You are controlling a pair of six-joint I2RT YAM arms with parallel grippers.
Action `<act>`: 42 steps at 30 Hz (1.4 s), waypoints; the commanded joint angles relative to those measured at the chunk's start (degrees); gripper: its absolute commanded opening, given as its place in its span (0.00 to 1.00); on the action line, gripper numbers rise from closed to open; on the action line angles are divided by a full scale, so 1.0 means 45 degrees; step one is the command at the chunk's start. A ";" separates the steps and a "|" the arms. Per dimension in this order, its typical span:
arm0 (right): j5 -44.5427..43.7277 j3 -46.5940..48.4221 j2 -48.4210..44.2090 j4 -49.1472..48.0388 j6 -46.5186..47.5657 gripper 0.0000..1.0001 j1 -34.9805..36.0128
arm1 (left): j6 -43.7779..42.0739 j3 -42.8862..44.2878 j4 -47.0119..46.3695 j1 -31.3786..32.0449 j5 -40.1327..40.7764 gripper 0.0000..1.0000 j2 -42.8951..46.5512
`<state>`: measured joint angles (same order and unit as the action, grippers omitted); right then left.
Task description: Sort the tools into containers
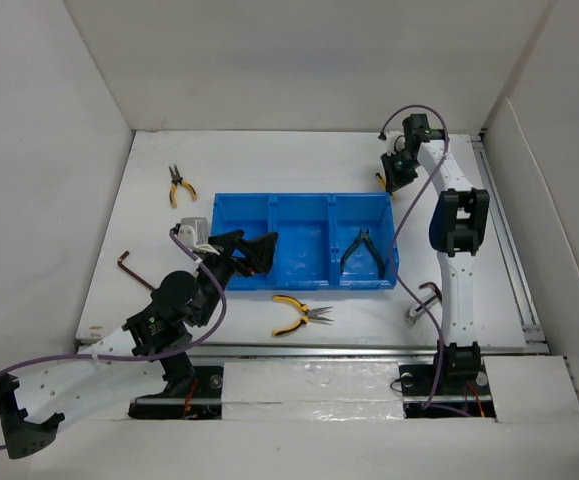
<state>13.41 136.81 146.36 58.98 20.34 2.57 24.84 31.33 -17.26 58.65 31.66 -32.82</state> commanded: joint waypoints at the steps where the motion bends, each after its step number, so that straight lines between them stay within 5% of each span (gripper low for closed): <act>1: -0.0773 -0.0636 -0.1059 -0.1171 -0.0865 0.00 -0.0434 | 0.0066 -0.0127 -0.0462 -0.0026 0.0191 0.99 0.0105; 11: -0.0461 -0.1808 -0.2465 -0.2400 -0.1667 0.00 -0.0921 | 0.0124 -0.0127 -0.0462 -0.0026 0.0250 0.99 0.0125; 19: 0.0787 -0.5029 -0.5569 -0.4824 -0.2605 0.00 -0.1313 | 0.0066 -0.0107 -0.0442 -0.0026 0.0366 0.99 0.0125; 25: 0.2742 -0.9638 -0.9748 -0.8262 -0.4187 0.00 -0.1313 | -0.0051 -0.0166 -0.0404 -0.0026 0.1050 0.99 -0.0031; 32: 0.3680 -1.2997 -1.3712 -1.0212 -0.5551 0.00 0.0888 | -0.0052 -0.0166 -0.0423 -0.0026 0.1537 0.99 -0.0129; 42: 0.1166 -1.8720 -1.9572 -1.4239 -1.0181 0.00 0.5674 | 0.0222 -0.0166 -0.0072 -0.0026 0.3139 0.99 -0.0031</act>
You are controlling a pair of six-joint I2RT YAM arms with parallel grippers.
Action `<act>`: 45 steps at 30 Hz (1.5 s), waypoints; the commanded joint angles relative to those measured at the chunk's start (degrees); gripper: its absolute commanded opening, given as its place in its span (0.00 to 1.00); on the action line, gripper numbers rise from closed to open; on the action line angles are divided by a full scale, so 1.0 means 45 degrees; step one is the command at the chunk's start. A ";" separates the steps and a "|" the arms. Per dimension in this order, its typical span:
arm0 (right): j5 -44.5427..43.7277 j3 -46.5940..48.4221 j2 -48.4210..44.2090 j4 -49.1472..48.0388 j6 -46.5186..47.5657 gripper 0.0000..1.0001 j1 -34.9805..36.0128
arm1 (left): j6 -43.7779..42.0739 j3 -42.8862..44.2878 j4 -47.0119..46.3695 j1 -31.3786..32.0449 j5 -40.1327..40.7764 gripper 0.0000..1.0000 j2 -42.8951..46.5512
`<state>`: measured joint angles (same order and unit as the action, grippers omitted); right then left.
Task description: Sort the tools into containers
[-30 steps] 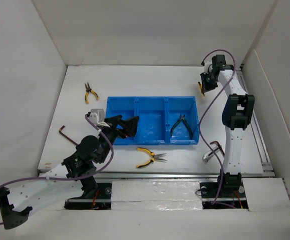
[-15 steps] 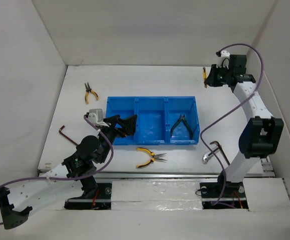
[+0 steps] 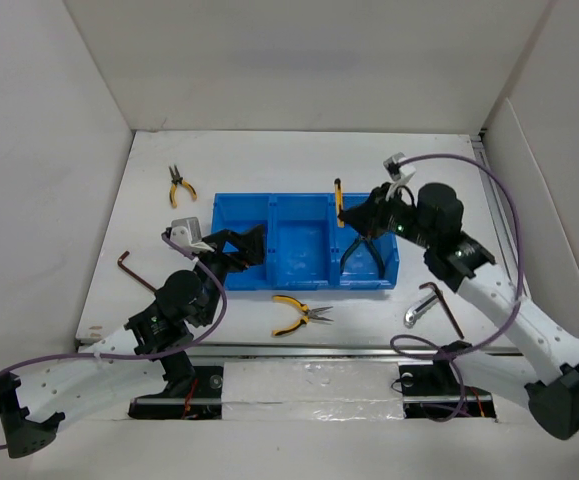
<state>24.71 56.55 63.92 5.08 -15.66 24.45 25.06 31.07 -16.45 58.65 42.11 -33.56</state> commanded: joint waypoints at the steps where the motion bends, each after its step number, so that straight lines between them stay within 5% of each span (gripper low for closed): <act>1: -0.2549 -0.1178 -0.1565 -0.2301 -0.2435 0.00 0.1842 | 0.0174 -0.0146 -0.0251 -0.0026 0.0935 0.99 0.0173; 8: -0.7147 -0.2294 -0.1725 -0.2008 -0.3511 0.00 0.5305 | 0.0213 -0.0166 -0.0153 -0.0026 0.1111 0.99 0.0095; 14: -0.8867 -0.2431 -0.0203 -0.2358 -0.4312 0.00 0.5622 | 0.0232 -0.0107 -0.0017 -0.0026 0.1190 0.99 0.0133; 42: -0.9963 -0.0088 0.5541 -0.2205 -0.4878 0.00 0.5622 | 0.0096 -0.0283 -0.0173 -0.0026 0.0643 0.99 0.0563; 45: -1.0003 0.0069 0.5678 -0.2067 -0.4802 0.08 0.5622 | 0.0115 -0.0283 -0.0173 -0.0026 0.0643 0.99 0.0563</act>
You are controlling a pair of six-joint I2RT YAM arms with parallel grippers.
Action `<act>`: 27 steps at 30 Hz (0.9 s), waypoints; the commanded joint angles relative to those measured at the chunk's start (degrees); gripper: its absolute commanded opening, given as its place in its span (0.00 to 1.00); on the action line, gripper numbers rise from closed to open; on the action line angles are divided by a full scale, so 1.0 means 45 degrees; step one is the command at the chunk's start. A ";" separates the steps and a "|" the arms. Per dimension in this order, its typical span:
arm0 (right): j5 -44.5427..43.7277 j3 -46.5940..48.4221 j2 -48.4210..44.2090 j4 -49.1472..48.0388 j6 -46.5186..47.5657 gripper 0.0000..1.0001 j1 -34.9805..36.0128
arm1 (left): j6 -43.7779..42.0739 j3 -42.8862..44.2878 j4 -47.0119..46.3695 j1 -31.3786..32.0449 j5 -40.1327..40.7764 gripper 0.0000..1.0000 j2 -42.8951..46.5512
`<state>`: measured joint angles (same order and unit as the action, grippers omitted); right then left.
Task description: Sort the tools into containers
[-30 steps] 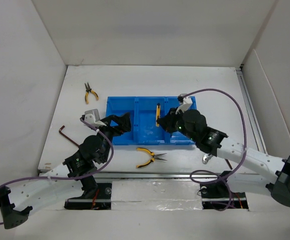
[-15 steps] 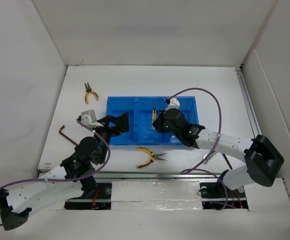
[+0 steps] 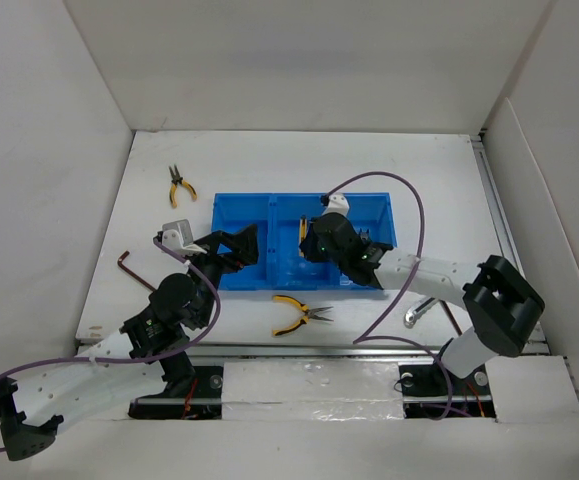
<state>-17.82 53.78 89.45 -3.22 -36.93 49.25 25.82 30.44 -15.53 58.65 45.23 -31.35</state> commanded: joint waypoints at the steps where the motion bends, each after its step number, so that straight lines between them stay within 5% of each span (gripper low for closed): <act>1: -0.0531 0.0724 0.0063 -0.0182 -0.0075 0.12 0.0109 | -0.0074 -0.0142 -0.0377 -0.0026 -0.0052 0.99 0.0092; 11: -0.0335 0.0920 0.0084 0.0129 0.0140 0.32 0.0109 | -0.0094 -0.0142 -0.0358 -0.0026 -0.0013 0.99 0.0093; 17: -0.0511 0.0746 -0.0540 0.0519 0.0101 0.32 0.0109 | -0.0075 -0.0201 -0.0338 -0.0026 -0.0032 0.99 0.0288; 27: -0.2523 -0.0915 -0.6477 0.1652 0.0413 0.32 0.0988 | -0.0172 -0.0123 -0.0514 -0.0026 -0.0364 0.99 -0.0044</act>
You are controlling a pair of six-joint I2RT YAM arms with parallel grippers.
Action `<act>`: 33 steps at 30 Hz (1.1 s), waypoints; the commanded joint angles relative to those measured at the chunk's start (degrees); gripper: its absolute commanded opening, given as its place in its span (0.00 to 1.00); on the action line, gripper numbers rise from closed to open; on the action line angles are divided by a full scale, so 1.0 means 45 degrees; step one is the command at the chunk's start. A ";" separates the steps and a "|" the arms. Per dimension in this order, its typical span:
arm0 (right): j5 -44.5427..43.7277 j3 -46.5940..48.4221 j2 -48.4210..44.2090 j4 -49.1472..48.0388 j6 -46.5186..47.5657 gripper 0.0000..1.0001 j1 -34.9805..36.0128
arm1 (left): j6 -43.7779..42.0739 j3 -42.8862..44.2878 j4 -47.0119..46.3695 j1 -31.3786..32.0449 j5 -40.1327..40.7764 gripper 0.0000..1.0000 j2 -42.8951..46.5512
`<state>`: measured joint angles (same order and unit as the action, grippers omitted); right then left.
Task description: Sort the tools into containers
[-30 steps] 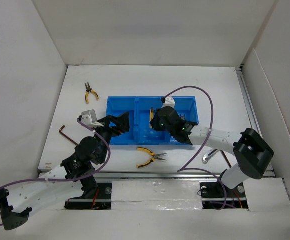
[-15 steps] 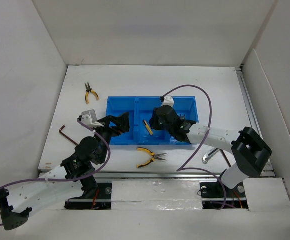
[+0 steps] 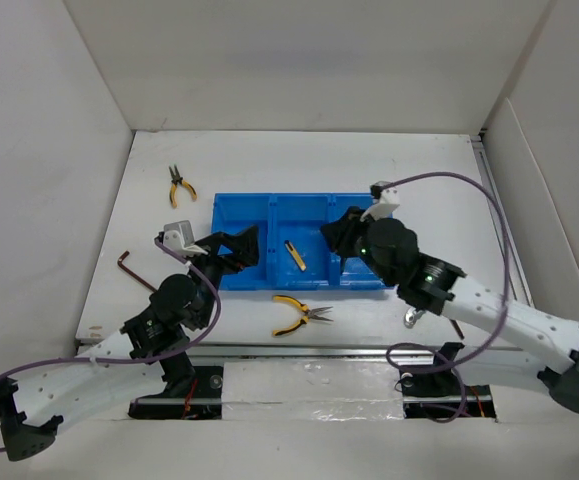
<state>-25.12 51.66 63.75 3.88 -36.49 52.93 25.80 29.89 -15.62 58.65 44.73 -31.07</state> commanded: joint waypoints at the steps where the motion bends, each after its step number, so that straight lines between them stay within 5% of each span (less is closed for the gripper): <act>1: -0.0920 -0.0619 -0.1115 0.0327 0.0239 0.32 0.0172 | -0.0206 0.0037 -0.0494 -0.0026 -0.0291 0.99 -0.0243; 10: -0.1272 -0.2339 -0.3304 0.1713 -0.0327 0.32 0.1616 | -0.0773 0.0798 -0.0243 -0.0026 -0.1833 0.99 -0.1510; 15: -0.2033 -0.1792 -0.4963 0.4253 -0.0700 0.32 0.2339 | -0.1298 0.2491 0.1162 0.0128 -0.3294 0.99 -0.2780; 22: -0.2794 -0.2707 -0.8556 0.4725 0.0665 0.35 0.2516 | -0.0481 0.3904 0.4301 0.2219 -0.3925 0.98 -0.5842; 26: -0.1609 -0.3742 -1.0469 0.3301 0.1974 0.40 0.2516 | 0.0125 0.3730 0.4974 0.2960 -0.3923 0.96 -0.6884; 33: -0.1605 -0.3843 -1.1216 0.3689 0.1918 0.41 0.2516 | 0.0651 0.3921 0.6202 0.5050 -0.4785 0.91 -0.8347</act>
<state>-32.73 33.87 14.41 21.65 -29.52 63.83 26.50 45.36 8.58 78.76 24.45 -66.72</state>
